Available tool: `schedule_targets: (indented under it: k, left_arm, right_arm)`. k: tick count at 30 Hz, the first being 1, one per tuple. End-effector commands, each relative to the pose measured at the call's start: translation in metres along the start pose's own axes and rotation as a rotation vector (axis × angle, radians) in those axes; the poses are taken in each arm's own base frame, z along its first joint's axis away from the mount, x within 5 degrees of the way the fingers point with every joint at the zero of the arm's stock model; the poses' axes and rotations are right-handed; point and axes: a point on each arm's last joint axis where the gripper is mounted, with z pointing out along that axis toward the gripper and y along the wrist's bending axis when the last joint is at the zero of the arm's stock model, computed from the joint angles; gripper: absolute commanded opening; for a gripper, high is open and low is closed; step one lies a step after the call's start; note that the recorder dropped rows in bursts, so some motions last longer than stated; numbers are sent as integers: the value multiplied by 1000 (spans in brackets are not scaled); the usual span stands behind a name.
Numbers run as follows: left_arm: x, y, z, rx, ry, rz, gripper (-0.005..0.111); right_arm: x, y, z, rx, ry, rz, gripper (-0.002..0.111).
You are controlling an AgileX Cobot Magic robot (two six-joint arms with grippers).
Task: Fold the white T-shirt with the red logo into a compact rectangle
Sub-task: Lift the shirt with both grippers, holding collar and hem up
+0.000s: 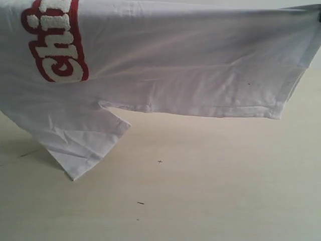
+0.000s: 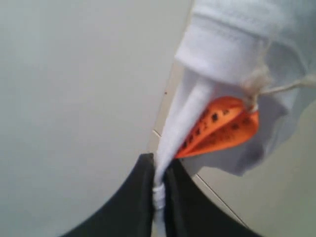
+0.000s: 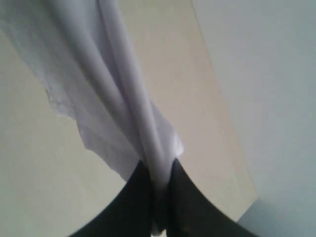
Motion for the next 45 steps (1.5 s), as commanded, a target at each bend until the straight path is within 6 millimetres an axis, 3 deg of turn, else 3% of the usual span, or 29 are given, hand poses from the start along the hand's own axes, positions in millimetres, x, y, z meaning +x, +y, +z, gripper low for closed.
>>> schedule_targets:
  k: [1,16,31,34,37,41,45]
  left_arm:
    - [6,9,-25,-99,15,-3,0]
    - [15,8,-78,-191,-8,-95,0]
    - [18,-15,-115,-54,-60,-227,0]
    - [18,-19,-116,-19,-62,-235,0]
    - [18,-28,-104,28,-45,-219,0]
    - [17,-45,-60,169,4,-88,0]
    - [12,-49,-5,260,38,42,0]
  right_arm:
    - [6,-3,-28,90,7,-3,0]
    - [10,6,-78,211,-68,63,0]
    - [7,34,-112,111,-203,95,0]
    - [8,40,-104,61,-204,85,0]
    - [10,46,-85,4,-176,58,0]
    - [14,49,-40,-98,-86,36,0]
    - [10,37,12,-153,-43,39,0]
